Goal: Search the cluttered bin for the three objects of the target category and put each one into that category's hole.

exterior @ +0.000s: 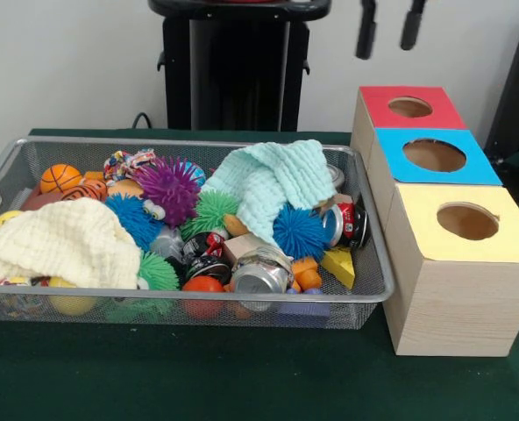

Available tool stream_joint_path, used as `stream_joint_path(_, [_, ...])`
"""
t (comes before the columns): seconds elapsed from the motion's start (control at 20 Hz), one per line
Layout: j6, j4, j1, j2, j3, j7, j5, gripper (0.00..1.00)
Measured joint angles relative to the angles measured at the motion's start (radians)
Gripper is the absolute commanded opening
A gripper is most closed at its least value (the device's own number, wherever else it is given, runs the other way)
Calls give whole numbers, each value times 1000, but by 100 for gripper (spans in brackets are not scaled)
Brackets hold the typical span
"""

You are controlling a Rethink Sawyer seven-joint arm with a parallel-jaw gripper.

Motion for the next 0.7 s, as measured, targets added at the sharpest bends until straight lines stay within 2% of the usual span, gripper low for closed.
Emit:
stream_joint_path(0.2, [-144,131,-82,-92,76,-109,42,100])
stream_joint_path(0.4, [-231,253,-163,-156,146,-235,38,100])
stream_joint_path(0.7, [-257,362,-234,-193,210,-349,-19,100])
